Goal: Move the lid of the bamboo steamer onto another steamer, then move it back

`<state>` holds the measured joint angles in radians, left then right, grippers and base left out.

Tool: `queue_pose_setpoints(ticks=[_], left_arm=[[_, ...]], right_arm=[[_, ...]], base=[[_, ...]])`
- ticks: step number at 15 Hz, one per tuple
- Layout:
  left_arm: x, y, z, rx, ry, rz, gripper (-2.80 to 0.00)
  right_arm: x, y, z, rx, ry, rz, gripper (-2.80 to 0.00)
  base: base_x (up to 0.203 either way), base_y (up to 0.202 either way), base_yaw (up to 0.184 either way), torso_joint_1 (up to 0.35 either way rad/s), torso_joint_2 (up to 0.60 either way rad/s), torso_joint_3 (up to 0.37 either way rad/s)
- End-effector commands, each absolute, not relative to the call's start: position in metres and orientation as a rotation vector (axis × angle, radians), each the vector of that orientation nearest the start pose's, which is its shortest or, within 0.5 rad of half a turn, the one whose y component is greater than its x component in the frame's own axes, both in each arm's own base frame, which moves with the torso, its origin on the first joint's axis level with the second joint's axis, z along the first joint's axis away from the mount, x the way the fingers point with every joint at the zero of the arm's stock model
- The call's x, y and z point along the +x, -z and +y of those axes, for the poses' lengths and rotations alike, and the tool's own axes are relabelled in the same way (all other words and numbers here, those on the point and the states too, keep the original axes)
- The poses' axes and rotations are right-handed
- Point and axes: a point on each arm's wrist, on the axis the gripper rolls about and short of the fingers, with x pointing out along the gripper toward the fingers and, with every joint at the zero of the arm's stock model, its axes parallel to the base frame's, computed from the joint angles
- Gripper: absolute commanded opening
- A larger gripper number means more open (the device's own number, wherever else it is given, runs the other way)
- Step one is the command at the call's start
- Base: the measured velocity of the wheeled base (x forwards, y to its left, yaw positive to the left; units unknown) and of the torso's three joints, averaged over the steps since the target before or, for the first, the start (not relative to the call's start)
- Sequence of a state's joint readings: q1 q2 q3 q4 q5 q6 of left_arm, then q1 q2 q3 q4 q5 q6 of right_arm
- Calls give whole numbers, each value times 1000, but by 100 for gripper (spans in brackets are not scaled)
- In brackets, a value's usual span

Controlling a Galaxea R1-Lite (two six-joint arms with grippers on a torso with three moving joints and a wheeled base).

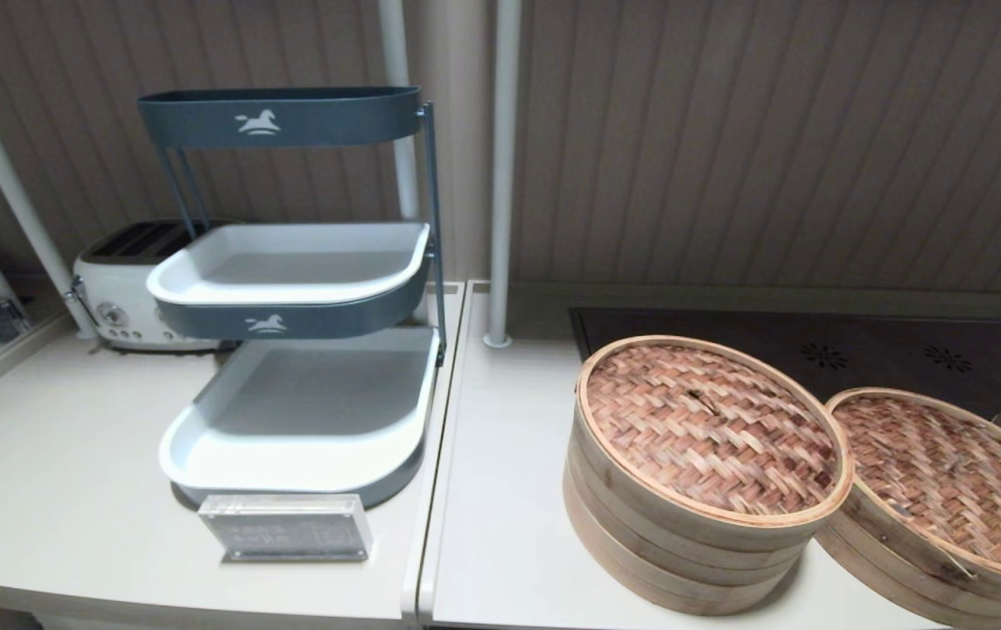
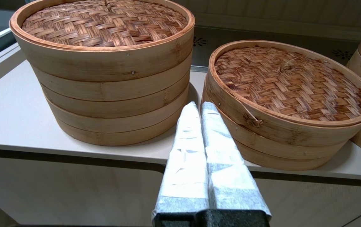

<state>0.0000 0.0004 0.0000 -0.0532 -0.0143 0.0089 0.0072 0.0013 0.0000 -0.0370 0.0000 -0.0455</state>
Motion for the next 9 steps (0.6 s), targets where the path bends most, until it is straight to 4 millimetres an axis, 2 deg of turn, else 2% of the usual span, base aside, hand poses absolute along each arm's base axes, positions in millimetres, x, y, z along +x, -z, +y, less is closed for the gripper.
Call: queue_pose_setpoints(ticks=[1,9], left_arm=[[-21,-73,0,9,15,-28,-280],[-21,-73,0,11,14,-28,-280]], right_arm=[[-21,-72,0,-46,-7,-8,-280],[-21,-72,0,-44,-8,-6,-280]], base=[[0,0,0,0,0,0],[0,0,0,0,0,0]])
